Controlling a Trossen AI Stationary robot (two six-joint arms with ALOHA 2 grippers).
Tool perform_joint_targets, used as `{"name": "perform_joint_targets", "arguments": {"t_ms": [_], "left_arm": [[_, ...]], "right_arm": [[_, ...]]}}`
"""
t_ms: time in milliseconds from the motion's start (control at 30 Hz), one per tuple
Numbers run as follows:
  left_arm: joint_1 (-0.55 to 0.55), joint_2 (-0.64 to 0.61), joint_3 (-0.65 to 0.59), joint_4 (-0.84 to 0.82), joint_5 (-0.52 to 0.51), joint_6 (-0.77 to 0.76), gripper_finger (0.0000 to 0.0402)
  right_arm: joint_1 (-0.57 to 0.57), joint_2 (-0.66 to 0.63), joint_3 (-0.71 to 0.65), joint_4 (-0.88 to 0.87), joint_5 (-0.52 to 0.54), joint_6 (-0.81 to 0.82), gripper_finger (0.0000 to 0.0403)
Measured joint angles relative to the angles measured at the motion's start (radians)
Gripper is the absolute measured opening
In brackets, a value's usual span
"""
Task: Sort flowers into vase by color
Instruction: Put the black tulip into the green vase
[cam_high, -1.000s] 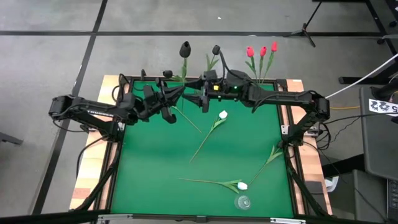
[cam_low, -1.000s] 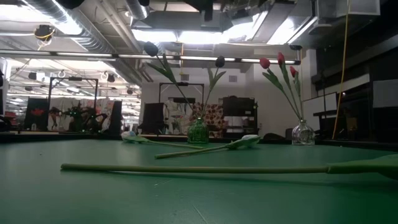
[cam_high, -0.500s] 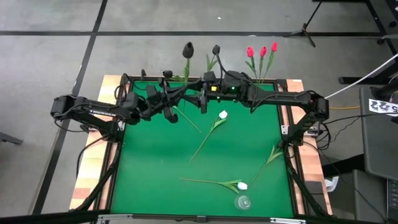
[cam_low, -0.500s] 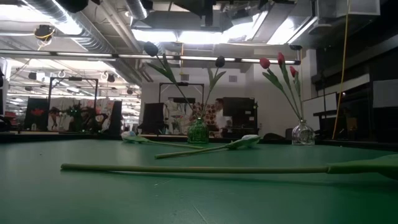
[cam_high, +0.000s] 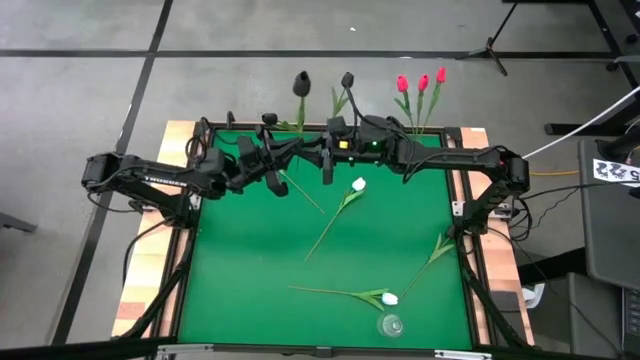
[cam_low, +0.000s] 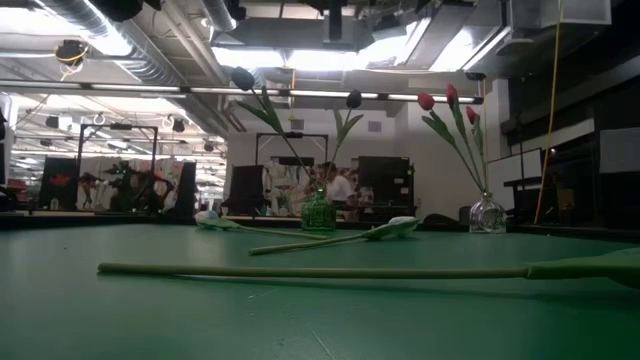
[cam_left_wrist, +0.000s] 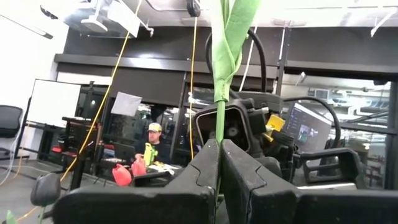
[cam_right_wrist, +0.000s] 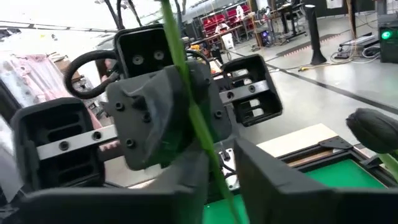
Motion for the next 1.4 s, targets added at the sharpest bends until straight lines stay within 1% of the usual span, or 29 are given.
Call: {"name": "perform_joint_targets", "arguments": {"t_ms": [67,100,200,300,400,500,567,667,800,833,900,1000,1033,1100,1200,1400], "left_arm": [[0.0,0.0,0.0,-0.01,-0.001,-0.004,0.0005],[0.0,0.0,0.0,-0.017,-0.001,-0.012,0.0005],[0.0,0.0,0.0,-0.025,0.0,-0.03,0.0005],[0.0,-0.001,0.0,-0.033,-0.008,-0.035,0.0007],[-0.001,-0.004,0.0,-0.049,-0.024,-0.025,0.0019],[-0.003,-0.033,0.0,-0.118,-0.021,-0.019,0.0044],[-0.003,-0.066,0.0,-0.201,-0.021,-0.014,0.0066],[-0.008,-0.13,0.0,-0.341,0.008,0.026,0.0102],[-0.005,-0.218,0.0,-0.462,-0.011,0.056,0.0148],[-0.004,-0.237,0.0,-0.487,-0.018,0.053,0.0158],[-0.004,-0.266,0.0,-0.535,-0.04,0.031,0.0173],[-0.002,-0.298,0.0,-0.586,-0.07,0.026,0.0184],[-0.002,-0.306,0.0,-0.605,-0.071,0.027,0.0185],[-0.003,-0.309,0.0,-0.613,-0.07,0.027,0.0186],[-0.002,-0.307,0.0,-0.622,-0.071,0.027,0.0186],[-0.002,-0.308,0.0,-0.647,-0.071,0.027,0.0186]], "right_arm": [[0.0,0.0,0.0,0.0,-0.029,-0.013,0.0024],[0.0,0.0,0.0,-0.002,-0.034,-0.018,0.0014],[0.0,0.0,0.0,-0.005,-0.043,-0.018,0.0015],[-0.001,0.0,0.0,-0.014,-0.044,-0.017,0.0007],[-0.001,0.0,0.0,-0.017,-0.026,-0.01,0.0007],[-0.001,0.0,0.0,-0.023,0.007,-0.01,0.0005],[-0.007,-0.002,0.0,-0.026,0.022,-0.01,0.0004],[-0.025,-0.007,0.0,-0.016,0.072,-0.011,0.0004],[-0.058,-0.011,0.0,-0.02,0.089,-0.012,0.0003],[-0.065,-0.012,0.0,-0.026,0.101,-0.014,0.0002],[-0.077,-0.012,0.0,-0.045,0.168,-0.048,0.0002],[-0.08,-0.006,-0.007,-0.048,0.298,-0.16,0.0001],[-0.08,-0.002,-0.013,-0.044,0.325,-0.199,0.0001],[-0.078,0.01,-0.033,-0.011,0.359,-0.263,0.0001],[-0.084,0.026,-0.099,0.065,0.396,-0.301,0.0001],[-0.149,0.026,-0.31,0.333,0.409,-0.219,0.0001]]}}
